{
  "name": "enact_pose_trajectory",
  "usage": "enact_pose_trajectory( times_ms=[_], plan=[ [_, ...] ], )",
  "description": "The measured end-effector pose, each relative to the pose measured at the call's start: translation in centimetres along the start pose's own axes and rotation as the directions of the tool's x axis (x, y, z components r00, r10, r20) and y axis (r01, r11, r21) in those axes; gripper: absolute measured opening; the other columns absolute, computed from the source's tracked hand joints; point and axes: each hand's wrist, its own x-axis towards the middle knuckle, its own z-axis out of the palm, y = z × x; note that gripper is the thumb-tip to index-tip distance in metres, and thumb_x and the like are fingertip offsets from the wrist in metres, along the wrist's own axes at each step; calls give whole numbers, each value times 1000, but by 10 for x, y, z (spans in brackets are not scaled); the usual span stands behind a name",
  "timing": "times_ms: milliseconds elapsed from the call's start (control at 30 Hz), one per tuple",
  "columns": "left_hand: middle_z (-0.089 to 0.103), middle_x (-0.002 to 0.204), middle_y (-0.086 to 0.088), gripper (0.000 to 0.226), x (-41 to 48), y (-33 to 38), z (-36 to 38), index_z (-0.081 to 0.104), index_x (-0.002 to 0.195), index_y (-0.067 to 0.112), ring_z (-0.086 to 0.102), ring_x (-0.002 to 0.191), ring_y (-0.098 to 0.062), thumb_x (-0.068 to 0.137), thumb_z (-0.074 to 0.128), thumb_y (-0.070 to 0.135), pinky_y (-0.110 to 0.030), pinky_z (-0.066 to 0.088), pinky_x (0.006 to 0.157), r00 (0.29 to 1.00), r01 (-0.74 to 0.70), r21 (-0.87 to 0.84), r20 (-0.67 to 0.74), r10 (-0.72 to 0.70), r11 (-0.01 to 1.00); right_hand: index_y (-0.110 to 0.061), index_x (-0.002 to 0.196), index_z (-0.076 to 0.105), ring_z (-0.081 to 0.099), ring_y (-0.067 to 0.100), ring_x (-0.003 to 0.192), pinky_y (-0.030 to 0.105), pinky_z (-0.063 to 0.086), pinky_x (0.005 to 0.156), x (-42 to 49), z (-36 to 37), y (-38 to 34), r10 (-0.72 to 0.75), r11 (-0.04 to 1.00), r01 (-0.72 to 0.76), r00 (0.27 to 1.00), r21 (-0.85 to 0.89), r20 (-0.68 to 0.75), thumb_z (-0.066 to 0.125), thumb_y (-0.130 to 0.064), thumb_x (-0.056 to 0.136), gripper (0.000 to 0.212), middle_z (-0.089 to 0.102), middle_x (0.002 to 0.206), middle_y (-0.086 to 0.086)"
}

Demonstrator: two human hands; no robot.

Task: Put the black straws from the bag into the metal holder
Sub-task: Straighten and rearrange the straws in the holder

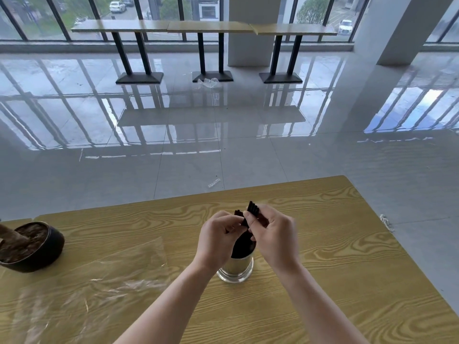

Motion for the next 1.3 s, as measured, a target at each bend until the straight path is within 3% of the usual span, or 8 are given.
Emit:
enact_pose_trajectory(
  times_ms=[200, 333, 500, 700, 867, 1067, 1167, 1300],
  plan=[
    [68, 79, 14, 11, -5, -13, -4, 79, 85, 29, 62, 75, -3, 82, 78, 19, -22, 47, 67, 999, -33, 170, 46, 26, 985, -22, 87, 75, 67, 11, 55, 38, 56, 52, -10, 13, 7, 74, 997, -74, 995, -2, 74, 74, -24, 91, 5, 71, 65, -11],
    [59, 79, 17, 16, -10, -14, -7, 76, 93, 30, 55, 83, -6, 81, 75, 21, -19, 44, 71, 989, -131, 385, -18, 149, 914, -16, 86, 75, 67, 14, 62, 41, 57, 57, -18, 19, 17, 100, 995, -99, 987, -17, 124, 75, -19, 90, 5, 72, 75, -7],
    [64, 79, 13, 19, -14, -20, -14, 77, 91, 23, 60, 79, -10, 80, 73, 9, -29, 51, 71, 988, -33, 298, -135, 76, 954, -7, 98, 76, 68, 20, 71, 41, 60, 62, -22, 24, 29, 165, 985, -156, 978, -74, 131, 76, -14, 89, 11, 63, 93, -2],
    [65, 84, 12, 22, -13, -23, -15, 75, 97, 23, 61, 78, -7, 82, 71, 9, -29, 53, 72, 985, 38, 229, -170, 1, 973, -17, 110, 72, 66, 13, 73, 38, 61, 58, -19, 22, 31, 127, 991, -124, 990, -47, 64, 80, -11, 85, 27, 62, 98, -8],
    [62, 103, 13, 38, -8, -25, -13, 66, 122, 26, 59, 93, -7, 85, 70, 18, -29, 52, 81, 989, 13, 274, -142, 27, 962, -14, 110, 73, 61, 8, 67, 31, 58, 64, -19, 12, 38, 69, 992, -70, 998, -108, -15, 80, -12, 86, 25, 64, 98, -7],
    [40, 151, 13, 69, 0, -29, -5, 30, 153, 31, 44, 131, -9, 92, 62, 39, -26, 40, 99, 993, -29, 389, 117, -19, 921, -10, 118, 72, 64, 8, 72, 27, 59, 72, -28, 12, 46, 92, 988, -87, 995, -127, 30, 80, -19, 87, 34, 67, 99, -3],
    [39, 154, 9, 74, 1, -31, -1, 27, 154, 26, 43, 136, -13, 91, 64, 37, -24, 36, 101, 989, 41, 369, 117, -90, 929, -10, 120, 72, 65, 5, 72, 17, 55, 71, -24, 15, 44, 105, 990, -103, 994, -101, 16, 81, -23, 85, 39, 67, 98, -4],
    [42, 152, 4, 73, -1, -36, 0, 29, 154, 23, 43, 135, -14, 90, 64, 31, -22, 34, 98, 980, 131, 313, 103, -171, 941, -12, 124, 69, 65, 9, 78, 28, 57, 76, -10, 21, 40, 155, 985, -153, 988, -82, 14, 79, -26, 87, 41, 68, 100, -3]
  ],
)
